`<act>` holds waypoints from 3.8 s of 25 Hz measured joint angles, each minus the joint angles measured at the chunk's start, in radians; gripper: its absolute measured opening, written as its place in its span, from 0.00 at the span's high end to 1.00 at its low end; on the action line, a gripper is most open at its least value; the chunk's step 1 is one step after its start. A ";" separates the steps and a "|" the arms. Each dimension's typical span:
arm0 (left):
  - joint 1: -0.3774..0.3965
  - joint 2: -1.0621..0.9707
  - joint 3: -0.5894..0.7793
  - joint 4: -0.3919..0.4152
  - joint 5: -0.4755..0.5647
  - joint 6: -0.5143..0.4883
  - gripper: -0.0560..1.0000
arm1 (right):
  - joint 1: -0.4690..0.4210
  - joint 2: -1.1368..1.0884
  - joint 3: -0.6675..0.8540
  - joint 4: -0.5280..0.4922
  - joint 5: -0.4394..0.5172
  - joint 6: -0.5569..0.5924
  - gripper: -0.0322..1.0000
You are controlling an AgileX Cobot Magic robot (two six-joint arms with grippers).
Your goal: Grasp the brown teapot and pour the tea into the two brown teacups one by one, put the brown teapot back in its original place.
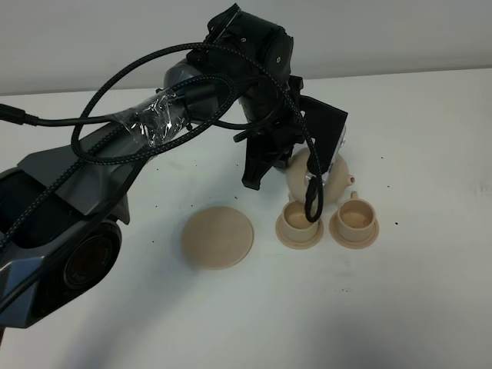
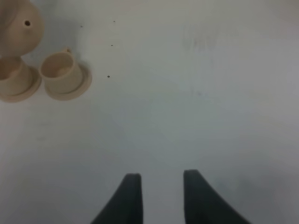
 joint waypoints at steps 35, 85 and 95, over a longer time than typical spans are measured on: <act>-0.108 0.000 0.000 0.282 -0.152 0.143 0.83 | 0.000 0.000 0.000 0.000 0.000 0.000 0.74; -0.200 0.030 0.000 0.491 -0.143 0.256 0.83 | 0.000 0.000 0.000 0.000 0.000 0.000 0.74; -0.201 0.030 0.000 0.531 -0.143 0.253 0.83 | 0.000 0.000 0.000 0.000 0.000 0.000 0.74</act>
